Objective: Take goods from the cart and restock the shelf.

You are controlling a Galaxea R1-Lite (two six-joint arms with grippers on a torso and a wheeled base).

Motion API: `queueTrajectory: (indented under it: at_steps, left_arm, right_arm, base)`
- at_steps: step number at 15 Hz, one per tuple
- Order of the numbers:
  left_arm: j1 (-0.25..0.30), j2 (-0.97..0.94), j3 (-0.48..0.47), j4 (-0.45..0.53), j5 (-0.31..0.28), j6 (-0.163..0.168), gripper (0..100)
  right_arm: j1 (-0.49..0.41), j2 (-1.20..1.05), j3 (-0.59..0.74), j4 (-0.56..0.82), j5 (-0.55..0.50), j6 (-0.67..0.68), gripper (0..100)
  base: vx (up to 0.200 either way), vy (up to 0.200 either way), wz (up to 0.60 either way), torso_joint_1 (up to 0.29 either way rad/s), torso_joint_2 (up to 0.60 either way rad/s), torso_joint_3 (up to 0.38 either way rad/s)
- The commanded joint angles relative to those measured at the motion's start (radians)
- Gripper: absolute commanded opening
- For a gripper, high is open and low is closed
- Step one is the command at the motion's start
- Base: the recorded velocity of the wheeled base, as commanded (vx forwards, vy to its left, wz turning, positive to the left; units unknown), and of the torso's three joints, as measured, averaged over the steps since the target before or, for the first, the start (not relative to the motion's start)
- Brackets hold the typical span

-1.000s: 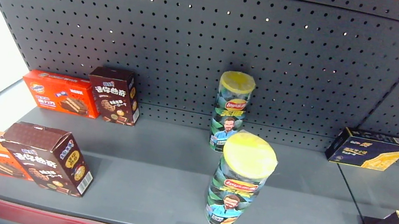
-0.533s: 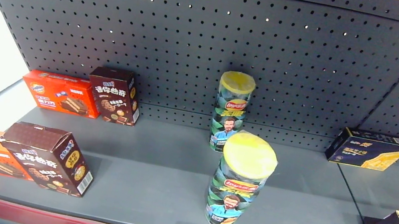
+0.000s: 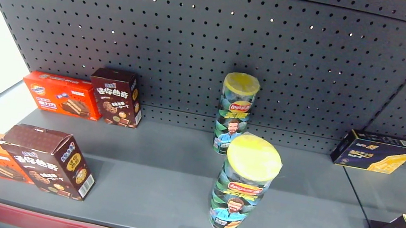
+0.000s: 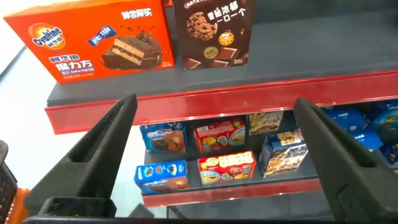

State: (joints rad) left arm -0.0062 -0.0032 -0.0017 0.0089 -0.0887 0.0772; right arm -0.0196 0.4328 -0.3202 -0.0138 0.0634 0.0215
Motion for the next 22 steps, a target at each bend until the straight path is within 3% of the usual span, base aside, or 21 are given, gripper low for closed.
queueTrajectory:
  at_steps: [1,5,10,16,22]
  left_arm:
    - [0.000,0.003,0.000,0.000,0.000,0.001,100]
    - [0.002,0.003,0.000,-0.001,0.001,-0.001,100]
    - [0.002,0.003,0.000,-0.001,0.001,-0.001,100]
    - [0.002,0.003,0.000,-0.001,0.001,-0.002,100]
    - [0.002,0.003,0.000,-0.001,0.001,-0.002,100]
  right_arm:
    - [0.185,0.451,-0.180,-0.034,0.078,-0.110,100]
    - [0.371,0.676,-0.188,-0.158,0.079,-0.114,100]
    - [0.515,0.845,-0.249,-0.196,0.087,-0.114,100]
    - [0.604,0.969,-0.336,-0.212,0.088,-0.114,100]
    - [0.627,1.048,-0.381,-0.241,0.088,-0.114,100]
  base:
    - [0.000,0.000,0.00,0.000,0.00,0.000]
    - [0.000,0.000,0.00,0.000,0.00,0.000]
    - [0.000,0.000,0.00,0.000,0.00,0.000]
    - [0.000,0.000,0.00,0.000,0.00,0.000]
    - [0.000,0.000,0.00,0.000,0.00,0.000]
